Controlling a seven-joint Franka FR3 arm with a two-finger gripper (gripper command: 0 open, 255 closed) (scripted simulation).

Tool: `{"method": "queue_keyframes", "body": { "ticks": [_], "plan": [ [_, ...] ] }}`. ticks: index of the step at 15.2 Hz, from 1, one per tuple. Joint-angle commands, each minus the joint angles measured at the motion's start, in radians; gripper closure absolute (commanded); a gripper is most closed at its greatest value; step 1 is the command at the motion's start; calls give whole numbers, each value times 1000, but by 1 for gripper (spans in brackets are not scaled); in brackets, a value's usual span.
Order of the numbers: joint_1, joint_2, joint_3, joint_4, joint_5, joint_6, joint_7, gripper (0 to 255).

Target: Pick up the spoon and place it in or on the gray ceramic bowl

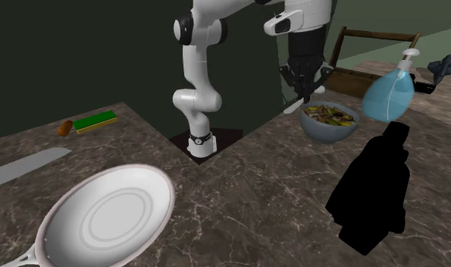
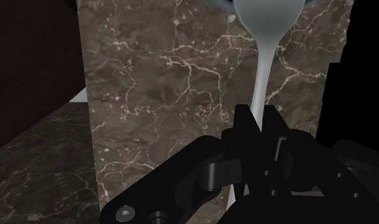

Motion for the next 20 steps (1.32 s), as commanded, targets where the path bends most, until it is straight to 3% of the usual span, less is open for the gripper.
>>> {"method": "queue_keyframes", "body": {
  "ticks": [1, 6, 10, 20],
  "plan": [
    [22, 13, 35, 17, -13, 4, 58, 255],
    [86, 80, 134, 77, -81, 18, 216, 255],
    [178, 187, 219, 160, -195, 18, 374, 255],
    [138, 85, 190, -53, -100, 165, 300, 255]
  ]
}}
